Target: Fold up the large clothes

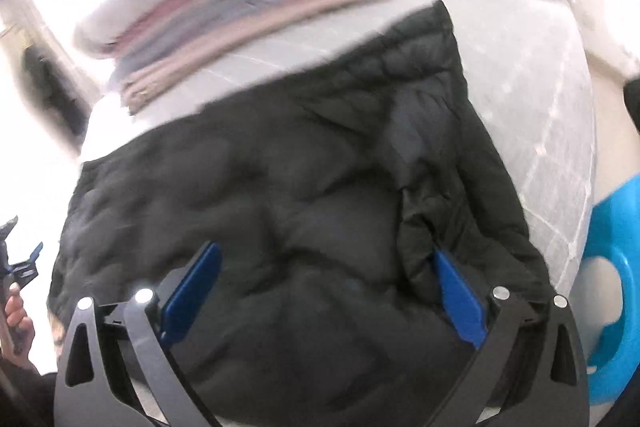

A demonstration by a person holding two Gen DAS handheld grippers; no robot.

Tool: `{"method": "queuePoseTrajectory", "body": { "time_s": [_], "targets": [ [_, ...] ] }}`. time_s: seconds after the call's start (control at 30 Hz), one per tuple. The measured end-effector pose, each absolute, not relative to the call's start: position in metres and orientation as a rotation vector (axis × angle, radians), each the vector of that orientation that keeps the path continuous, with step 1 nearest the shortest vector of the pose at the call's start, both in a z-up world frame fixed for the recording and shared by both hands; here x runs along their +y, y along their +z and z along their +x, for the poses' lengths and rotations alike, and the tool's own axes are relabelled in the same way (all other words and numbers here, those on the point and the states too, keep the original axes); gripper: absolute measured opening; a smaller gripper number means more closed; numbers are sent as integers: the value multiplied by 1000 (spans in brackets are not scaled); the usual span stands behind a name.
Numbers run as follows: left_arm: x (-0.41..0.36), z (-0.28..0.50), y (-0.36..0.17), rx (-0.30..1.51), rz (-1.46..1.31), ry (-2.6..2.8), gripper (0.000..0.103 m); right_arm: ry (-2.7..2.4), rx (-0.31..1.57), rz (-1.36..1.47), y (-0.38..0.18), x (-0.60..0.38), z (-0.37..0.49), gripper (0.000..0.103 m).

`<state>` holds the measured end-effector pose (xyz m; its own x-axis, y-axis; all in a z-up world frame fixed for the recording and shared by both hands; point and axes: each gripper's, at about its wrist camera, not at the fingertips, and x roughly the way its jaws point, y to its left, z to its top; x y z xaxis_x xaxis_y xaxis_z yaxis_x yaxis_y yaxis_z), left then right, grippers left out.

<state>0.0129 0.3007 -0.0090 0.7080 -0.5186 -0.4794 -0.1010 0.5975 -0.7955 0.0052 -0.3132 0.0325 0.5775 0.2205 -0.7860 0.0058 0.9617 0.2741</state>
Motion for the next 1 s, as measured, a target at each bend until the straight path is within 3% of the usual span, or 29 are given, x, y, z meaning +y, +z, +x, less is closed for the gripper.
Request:
{"method": "queuePoseTrajectory", "body": {
  "time_s": [0.23, 0.43, 0.53, 0.6, 0.67, 0.87, 1.0],
  "targets": [
    [311, -29, -38, 876, -961, -261, 79, 84, 1016, 223, -2, -300, 5, 97],
    [294, -53, -73, 1002, -1029, -349, 79, 105, 727, 401, 49, -337, -29, 97],
    [279, -53, -85, 1052, -1046, -390, 79, 182, 834, 478, 31, -344, -19, 97],
    [269, -50, -87, 1065, -1027, -398, 79, 137, 1018, 460, -4, -344, 4, 97],
    [260, -47, -87, 1064, -1020, -412, 79, 134, 1032, 454, -8, -345, 9, 97],
    [248, -42, -94, 1057, -1058, -426, 79, 156, 788, 386, 46, -338, 1, 97],
    [244, -39, -96, 1021, -1094, -410, 79, 58, 781, 349, 48, -367, 38, 97]
  ]
}}
